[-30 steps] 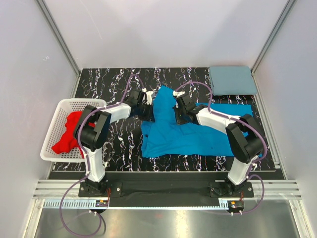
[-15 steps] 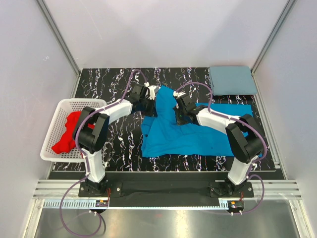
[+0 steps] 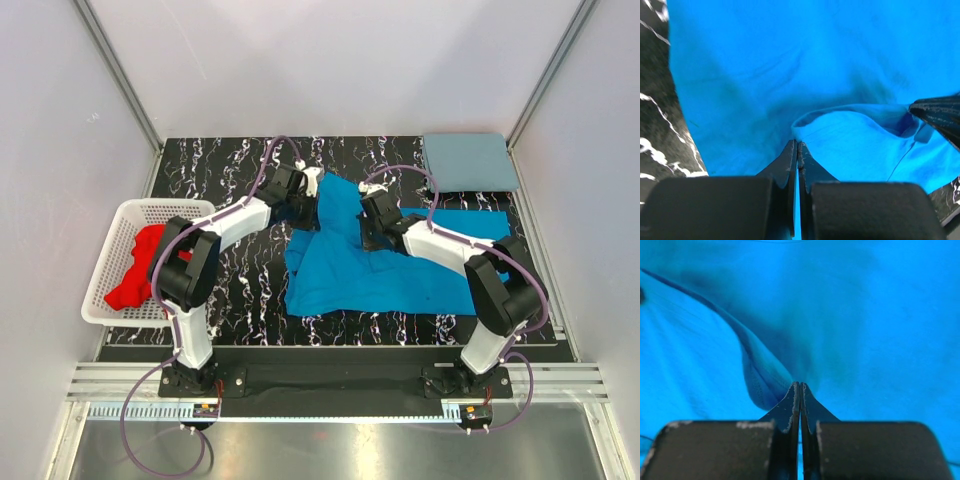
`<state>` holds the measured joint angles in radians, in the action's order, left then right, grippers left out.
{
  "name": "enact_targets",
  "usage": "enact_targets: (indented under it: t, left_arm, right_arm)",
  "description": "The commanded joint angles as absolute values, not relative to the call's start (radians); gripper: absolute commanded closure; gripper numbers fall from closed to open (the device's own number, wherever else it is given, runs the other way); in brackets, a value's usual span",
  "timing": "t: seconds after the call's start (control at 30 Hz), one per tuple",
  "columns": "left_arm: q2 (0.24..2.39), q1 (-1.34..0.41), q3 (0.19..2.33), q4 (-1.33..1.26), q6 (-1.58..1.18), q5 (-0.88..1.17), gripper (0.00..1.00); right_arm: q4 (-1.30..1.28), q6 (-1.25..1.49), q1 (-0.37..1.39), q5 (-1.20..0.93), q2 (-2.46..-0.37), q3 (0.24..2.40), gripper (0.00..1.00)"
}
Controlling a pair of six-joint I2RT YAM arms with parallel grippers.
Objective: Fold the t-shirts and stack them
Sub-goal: Fold the tshirt
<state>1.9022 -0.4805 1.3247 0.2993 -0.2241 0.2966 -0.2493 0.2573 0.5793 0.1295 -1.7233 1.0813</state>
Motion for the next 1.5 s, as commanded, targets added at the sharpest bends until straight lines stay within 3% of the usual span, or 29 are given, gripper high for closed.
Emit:
enact_targets:
  t: [0.0, 0.57, 1.27, 1.33, 1.37, 1.4, 1.47]
  left_arm:
    - [1.87, -0.485, 1.393, 0.268, -0.199, 0.264, 1.0]
    - [2.032, -0.486, 1.572, 0.414, -0.157, 0.212, 1.0]
    - [2.019, -0.486, 1.56, 0.419, -0.187, 0.144, 0.99]
    - [2.022, -0.486, 1.577, 0.448, -0.207, 0.115, 0.85]
    - [2.017, -0.485, 1.581, 0.462, -0.215, 0.092, 0.8]
    - [1.999, -0.485, 1.585, 0.492, -0.221, 0.065, 0.67]
    - [1.968, -0.485, 1.58, 0.531, -0.232, -0.035, 0.57]
  right_arm:
    - [-0.198, 0.298, 0.566, 0.198, -1.666, 1.058, 1.0]
    - [-0.179, 0.328, 0.551, 0.255, -1.694, 1.089, 1.0]
    - [-0.123, 0.36, 0.551, 0.279, -1.69, 1.08, 0.98]
    - [-0.158, 0.36, 0.551, 0.288, -1.712, 1.118, 0.91]
    - [-0.176, 0.36, 0.551, 0.293, -1.726, 1.132, 0.81]
    - [-0.196, 0.367, 0.552, 0.296, -1.732, 1.146, 0.77]
    - [-0.277, 0.379, 0.551, 0.313, -1.721, 1.187, 0.68]
